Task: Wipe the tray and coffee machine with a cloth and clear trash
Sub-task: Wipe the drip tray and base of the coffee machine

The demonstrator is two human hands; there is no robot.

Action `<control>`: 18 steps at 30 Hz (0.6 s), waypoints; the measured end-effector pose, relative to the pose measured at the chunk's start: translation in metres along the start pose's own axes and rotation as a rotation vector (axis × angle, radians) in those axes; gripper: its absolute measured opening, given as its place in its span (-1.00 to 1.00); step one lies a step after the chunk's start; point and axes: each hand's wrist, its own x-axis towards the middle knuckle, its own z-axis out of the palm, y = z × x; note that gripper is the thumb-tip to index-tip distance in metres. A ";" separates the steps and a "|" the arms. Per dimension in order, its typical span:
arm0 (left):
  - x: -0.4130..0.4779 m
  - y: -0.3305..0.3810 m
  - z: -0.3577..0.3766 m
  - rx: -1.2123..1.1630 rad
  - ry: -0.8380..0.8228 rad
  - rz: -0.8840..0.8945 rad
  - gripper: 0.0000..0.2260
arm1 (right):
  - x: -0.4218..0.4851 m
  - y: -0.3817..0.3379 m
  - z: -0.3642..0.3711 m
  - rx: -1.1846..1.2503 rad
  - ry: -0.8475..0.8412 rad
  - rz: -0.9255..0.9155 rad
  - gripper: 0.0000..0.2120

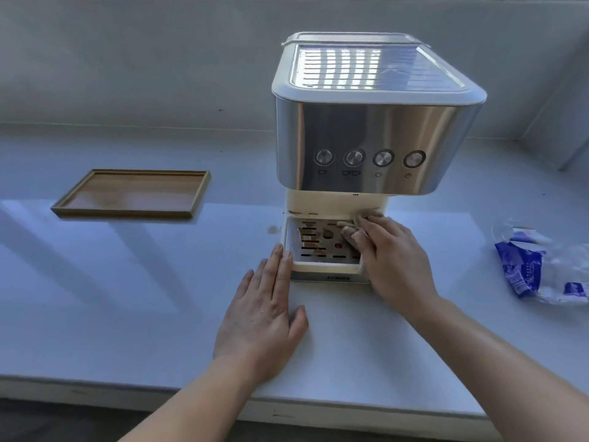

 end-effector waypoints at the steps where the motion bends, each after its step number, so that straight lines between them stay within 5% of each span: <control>1: 0.000 0.001 0.000 -0.005 -0.003 -0.003 -0.31 | -0.006 -0.010 0.005 -0.035 -0.020 -0.083 -0.65; 4: 0.000 0.000 0.000 -0.006 -0.005 -0.009 -0.31 | -0.019 -0.012 0.004 -0.111 -0.169 -0.332 -0.55; 9: 0.000 0.000 0.000 -0.014 -0.006 -0.006 -0.32 | 0.014 0.000 0.005 -0.042 -0.137 -0.114 -0.65; 18: 0.038 0.008 -0.009 -0.039 0.293 -0.053 -0.70 | 0.004 0.000 0.011 -0.109 -0.049 -0.128 -0.65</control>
